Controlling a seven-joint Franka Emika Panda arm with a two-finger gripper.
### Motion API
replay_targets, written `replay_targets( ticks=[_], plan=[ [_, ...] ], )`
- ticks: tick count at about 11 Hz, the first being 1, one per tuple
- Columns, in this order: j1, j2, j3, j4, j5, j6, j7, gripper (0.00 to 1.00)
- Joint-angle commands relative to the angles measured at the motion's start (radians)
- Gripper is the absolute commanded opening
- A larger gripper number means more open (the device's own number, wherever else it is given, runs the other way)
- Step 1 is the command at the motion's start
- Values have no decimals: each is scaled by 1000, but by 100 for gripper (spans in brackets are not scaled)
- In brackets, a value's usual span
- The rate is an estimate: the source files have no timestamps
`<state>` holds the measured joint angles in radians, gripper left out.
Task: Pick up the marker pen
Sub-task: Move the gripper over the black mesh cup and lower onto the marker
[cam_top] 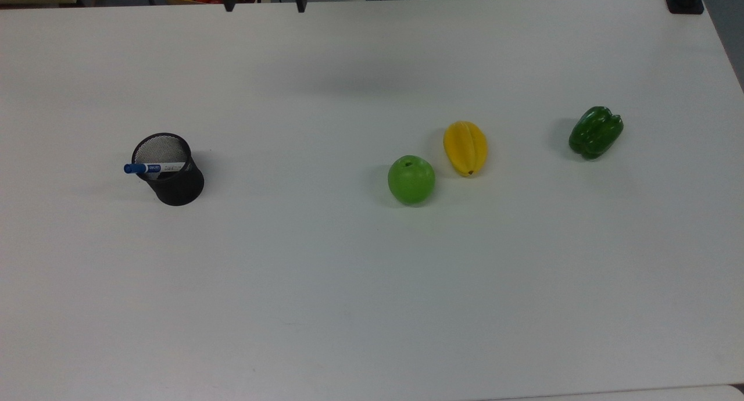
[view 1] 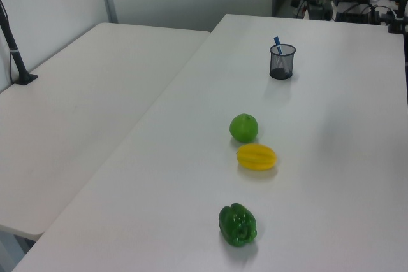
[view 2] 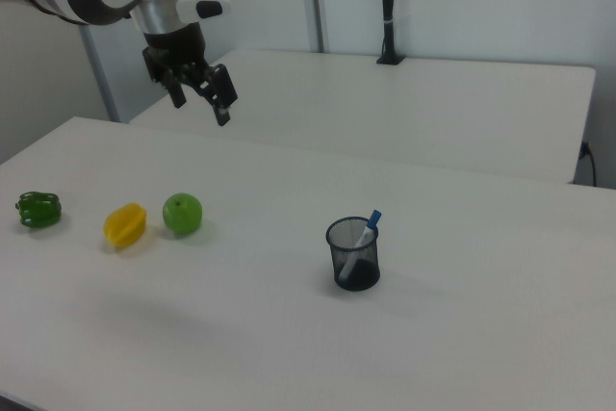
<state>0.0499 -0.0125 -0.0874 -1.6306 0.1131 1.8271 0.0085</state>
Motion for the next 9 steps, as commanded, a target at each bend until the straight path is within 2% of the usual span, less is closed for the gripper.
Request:
replay_targets(
  ticks=[1, 3, 5, 7, 9],
  plan=[
    [-44, 69, -11, 47, -20, 104, -7, 100],
    [-53, 127, -49, 87, -65, 151, 68, 100],
    [-80, 172, -63, 87, -120, 239, 161, 100],
    [-81, 203, -92, 83, -159, 293, 179, 100],
    [-81, 267, -116, 80, -162, 365, 180, 100]
  ],
)
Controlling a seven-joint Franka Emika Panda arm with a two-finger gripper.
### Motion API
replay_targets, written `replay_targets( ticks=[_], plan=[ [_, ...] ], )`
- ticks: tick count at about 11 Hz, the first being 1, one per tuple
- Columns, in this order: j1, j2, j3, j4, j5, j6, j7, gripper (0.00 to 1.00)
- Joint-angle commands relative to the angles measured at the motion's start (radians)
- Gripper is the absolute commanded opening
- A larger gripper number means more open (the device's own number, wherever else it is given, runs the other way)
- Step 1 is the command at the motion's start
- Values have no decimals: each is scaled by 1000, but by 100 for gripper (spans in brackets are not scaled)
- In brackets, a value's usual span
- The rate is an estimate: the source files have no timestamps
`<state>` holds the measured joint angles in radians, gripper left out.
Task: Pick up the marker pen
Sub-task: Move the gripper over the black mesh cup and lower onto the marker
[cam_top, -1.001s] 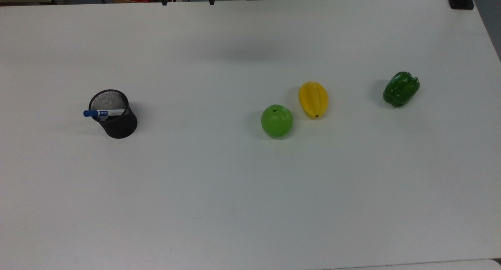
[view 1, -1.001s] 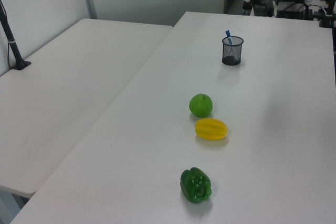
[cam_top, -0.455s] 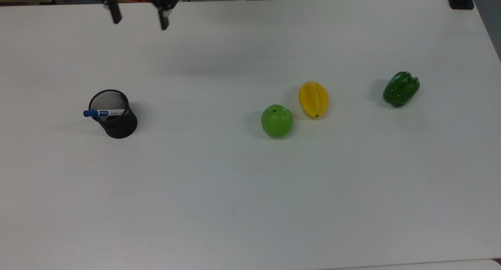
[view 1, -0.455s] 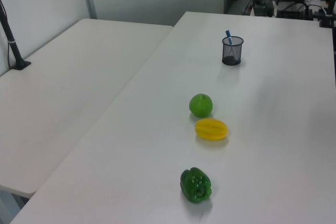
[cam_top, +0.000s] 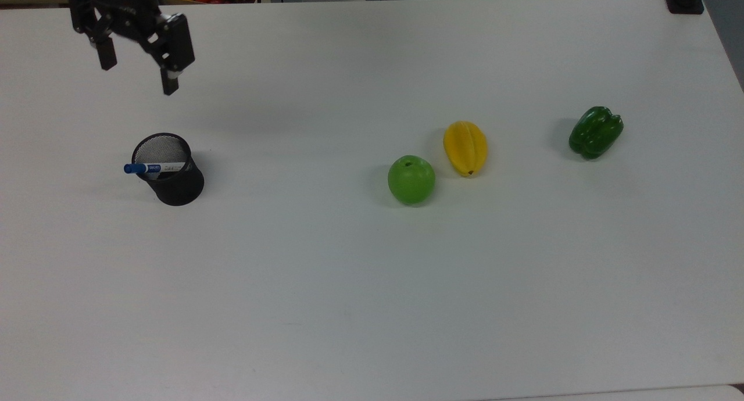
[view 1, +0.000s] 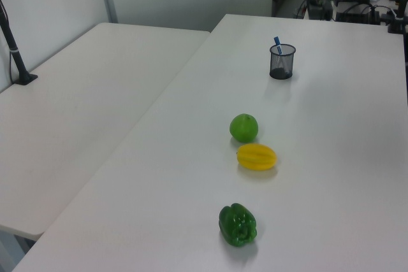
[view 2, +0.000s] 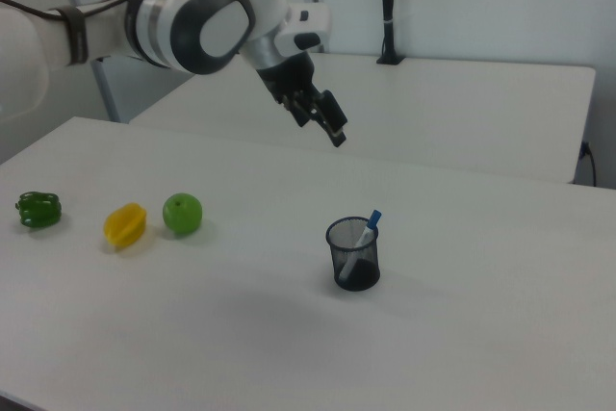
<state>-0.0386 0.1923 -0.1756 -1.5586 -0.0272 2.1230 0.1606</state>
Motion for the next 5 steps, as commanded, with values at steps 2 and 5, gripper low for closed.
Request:
replay_targets(
  ticks=[2, 5],
  plan=[
    [8, 105, -39, 3, -46, 118, 27, 100],
    [-10, 162, -39, -11, -50, 195, 27, 90]
  ],
)
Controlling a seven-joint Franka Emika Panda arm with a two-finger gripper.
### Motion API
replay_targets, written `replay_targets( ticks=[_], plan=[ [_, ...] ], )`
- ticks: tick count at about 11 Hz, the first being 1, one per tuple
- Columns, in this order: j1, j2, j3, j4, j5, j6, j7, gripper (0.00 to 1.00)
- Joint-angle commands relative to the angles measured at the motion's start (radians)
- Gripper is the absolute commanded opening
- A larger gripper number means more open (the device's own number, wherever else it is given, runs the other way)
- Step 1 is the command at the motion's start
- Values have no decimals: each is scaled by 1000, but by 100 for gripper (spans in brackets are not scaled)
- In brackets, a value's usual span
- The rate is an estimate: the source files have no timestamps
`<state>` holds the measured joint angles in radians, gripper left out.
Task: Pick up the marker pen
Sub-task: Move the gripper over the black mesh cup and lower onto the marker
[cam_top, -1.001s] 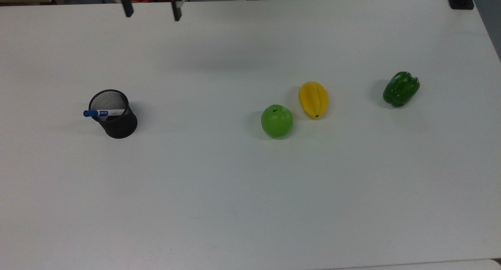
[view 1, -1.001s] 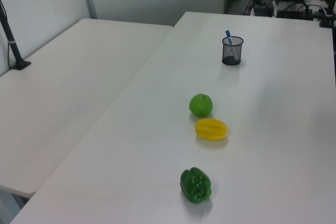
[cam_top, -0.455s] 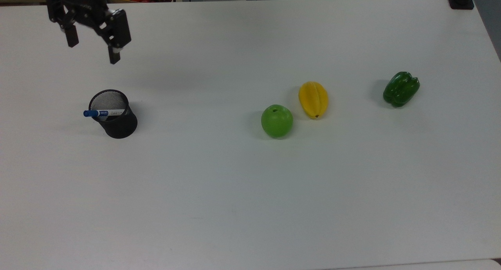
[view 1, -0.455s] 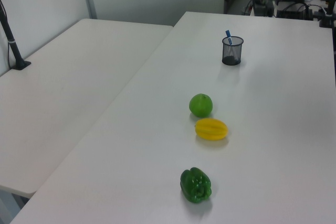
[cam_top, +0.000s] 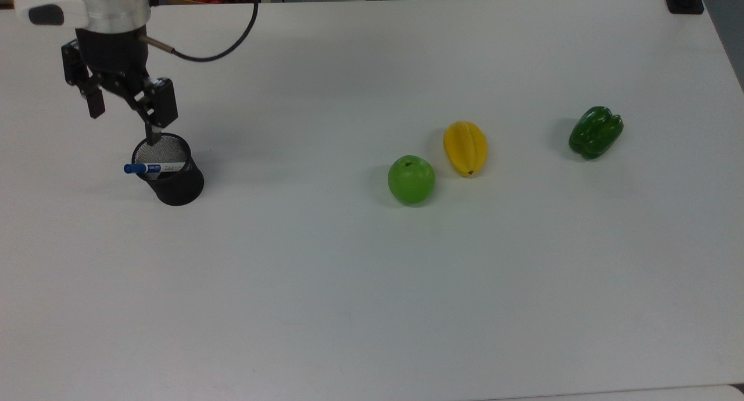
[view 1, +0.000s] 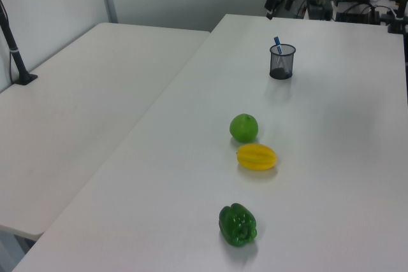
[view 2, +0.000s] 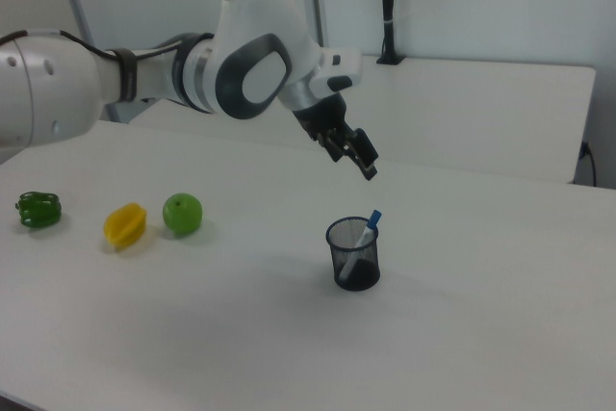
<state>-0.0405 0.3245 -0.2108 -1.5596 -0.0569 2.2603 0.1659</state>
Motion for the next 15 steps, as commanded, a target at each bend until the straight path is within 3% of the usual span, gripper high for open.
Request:
replay_targets(
  ticks=[1, 5, 10, 11, 12, 15],
  plan=[
    [-12, 51, -4, -10, -24, 65, 21, 84],
    [-19, 108, -4, -13, -64, 67, 21, 64],
    [-22, 145, -2, -45, -90, 150, 15, 61],
    [-22, 148, -2, -45, -93, 151, 12, 57],
    [-22, 148, -2, -45, -101, 150, 11, 49],
    [-21, 145, -2, -45, -103, 150, 9, 13]
  ],
)
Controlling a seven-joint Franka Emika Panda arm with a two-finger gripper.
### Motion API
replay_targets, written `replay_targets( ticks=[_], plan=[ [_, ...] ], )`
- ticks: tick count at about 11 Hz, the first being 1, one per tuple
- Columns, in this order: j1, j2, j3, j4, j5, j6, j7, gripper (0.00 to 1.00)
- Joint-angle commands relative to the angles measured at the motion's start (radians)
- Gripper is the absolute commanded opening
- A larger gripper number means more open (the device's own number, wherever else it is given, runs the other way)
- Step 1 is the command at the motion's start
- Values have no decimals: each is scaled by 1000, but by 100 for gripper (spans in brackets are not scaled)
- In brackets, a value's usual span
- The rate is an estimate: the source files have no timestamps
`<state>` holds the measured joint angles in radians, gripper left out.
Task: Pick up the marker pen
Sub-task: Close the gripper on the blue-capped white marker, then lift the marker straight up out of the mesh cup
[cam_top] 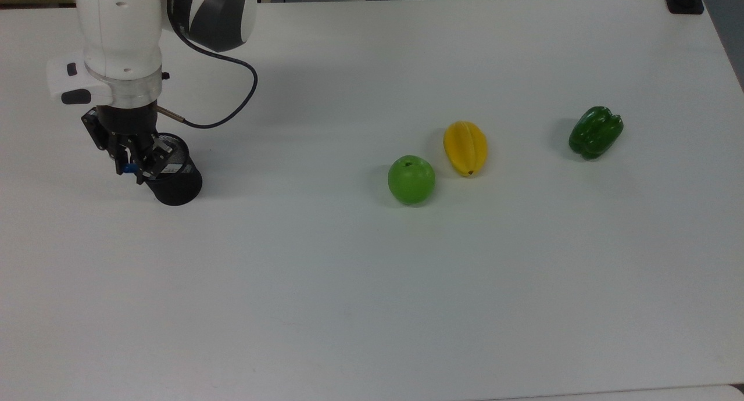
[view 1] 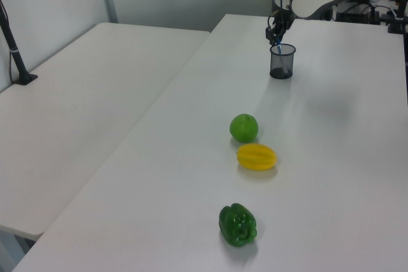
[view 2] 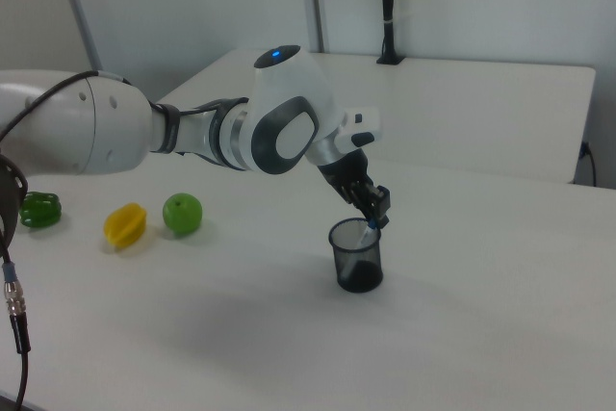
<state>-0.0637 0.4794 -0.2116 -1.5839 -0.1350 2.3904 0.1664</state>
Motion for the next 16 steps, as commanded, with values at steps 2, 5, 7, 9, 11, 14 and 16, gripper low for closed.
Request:
replay_targets(
  ticks=[2, 5, 7, 9, 11, 14, 16],
  plan=[
    [2, -19, -2, -19, -23, 18, 9, 2],
    [4, -28, 0, -19, -23, 12, 10, 2],
    [2, -42, 0, -18, -23, 9, 7, 1],
    [2, -70, 0, -18, -21, 4, 9, 1],
    [4, -108, 1, -18, -20, 4, 10, 1],
    [8, -180, 3, -15, -12, 4, 9, 1],
    [13, -220, 11, -11, -8, -11, 9, 1]
  ],
)
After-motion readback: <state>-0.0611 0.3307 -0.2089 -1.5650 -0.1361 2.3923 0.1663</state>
